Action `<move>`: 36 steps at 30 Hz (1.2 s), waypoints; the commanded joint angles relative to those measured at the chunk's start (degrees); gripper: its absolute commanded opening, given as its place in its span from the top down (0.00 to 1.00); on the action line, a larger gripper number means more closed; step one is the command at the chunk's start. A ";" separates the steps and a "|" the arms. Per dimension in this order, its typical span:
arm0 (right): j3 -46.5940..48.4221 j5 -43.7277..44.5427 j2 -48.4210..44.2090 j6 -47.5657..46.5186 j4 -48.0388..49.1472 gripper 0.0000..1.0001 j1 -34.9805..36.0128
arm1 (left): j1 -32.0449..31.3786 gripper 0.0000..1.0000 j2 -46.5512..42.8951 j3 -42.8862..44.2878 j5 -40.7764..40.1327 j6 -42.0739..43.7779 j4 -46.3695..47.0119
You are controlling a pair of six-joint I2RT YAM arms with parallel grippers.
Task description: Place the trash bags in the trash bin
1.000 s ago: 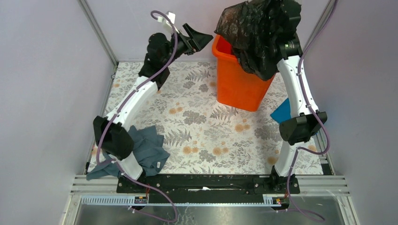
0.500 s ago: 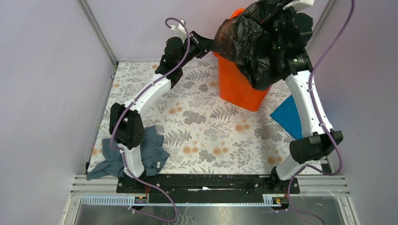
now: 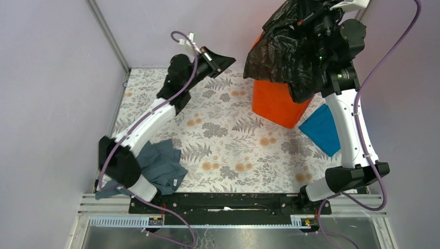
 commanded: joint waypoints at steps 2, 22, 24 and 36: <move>3.69 -0.17 -2.51 3.33 -1.04 1.00 0.18 | -0.47 1.00 -13.23 -7.19 -3.35 0.07 0.14; -1.72 6.75 -9.84 0.64 -1.38 1.00 0.23 | -0.73 0.34 12.56 9.16 0.20 -16.15 13.49; -2.48 6.87 -10.07 0.59 -1.02 1.00 0.22 | -1.20 0.36 14.95 9.83 0.78 -20.25 17.01; -5.15 7.21 -11.42 0.11 0.07 1.00 0.20 | -5.03 0.52 19.19 11.43 -0.60 -25.43 24.59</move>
